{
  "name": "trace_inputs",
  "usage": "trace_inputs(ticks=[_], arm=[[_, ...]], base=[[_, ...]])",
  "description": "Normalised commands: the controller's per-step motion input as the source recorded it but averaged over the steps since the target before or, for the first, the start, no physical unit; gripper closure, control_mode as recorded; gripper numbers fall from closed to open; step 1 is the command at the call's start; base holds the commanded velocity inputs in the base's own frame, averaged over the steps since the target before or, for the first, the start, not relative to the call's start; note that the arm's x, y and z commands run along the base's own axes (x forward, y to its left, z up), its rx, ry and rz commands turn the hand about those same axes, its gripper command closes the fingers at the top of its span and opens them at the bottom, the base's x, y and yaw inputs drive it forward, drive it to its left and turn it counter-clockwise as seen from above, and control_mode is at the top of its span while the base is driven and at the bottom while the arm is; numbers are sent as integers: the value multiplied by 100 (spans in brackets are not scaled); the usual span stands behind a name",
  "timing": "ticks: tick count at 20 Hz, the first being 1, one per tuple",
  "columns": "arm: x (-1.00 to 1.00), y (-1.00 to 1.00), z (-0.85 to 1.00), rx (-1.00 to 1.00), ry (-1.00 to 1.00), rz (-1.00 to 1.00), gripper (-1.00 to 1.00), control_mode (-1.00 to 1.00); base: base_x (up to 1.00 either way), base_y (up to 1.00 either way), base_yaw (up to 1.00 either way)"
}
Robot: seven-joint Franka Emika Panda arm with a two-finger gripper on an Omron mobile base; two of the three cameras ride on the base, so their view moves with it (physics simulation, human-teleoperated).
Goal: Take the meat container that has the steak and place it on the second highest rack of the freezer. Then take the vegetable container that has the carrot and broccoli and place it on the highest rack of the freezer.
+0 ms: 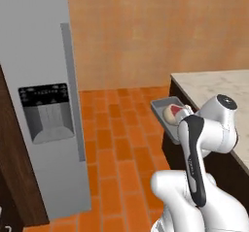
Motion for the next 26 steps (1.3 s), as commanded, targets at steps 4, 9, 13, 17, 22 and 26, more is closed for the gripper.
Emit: trace_inputs(ticks=[4,9,13,17,22,26], arm=[[0,0,0,0,0,0,100,100],[0,0,0,0,0,0,100,100],[0,0,0,0,0,0,100,100],[0,0,0,0,0,0,100,100],[0,0,0,0,0,0,100,100],[0,0,0,0,0,0,100,100]], base=[[100,-1,0],[100,-10,16],[100,-39,45],[100,-34,71],[100,-41,67],[93,-60,61]])
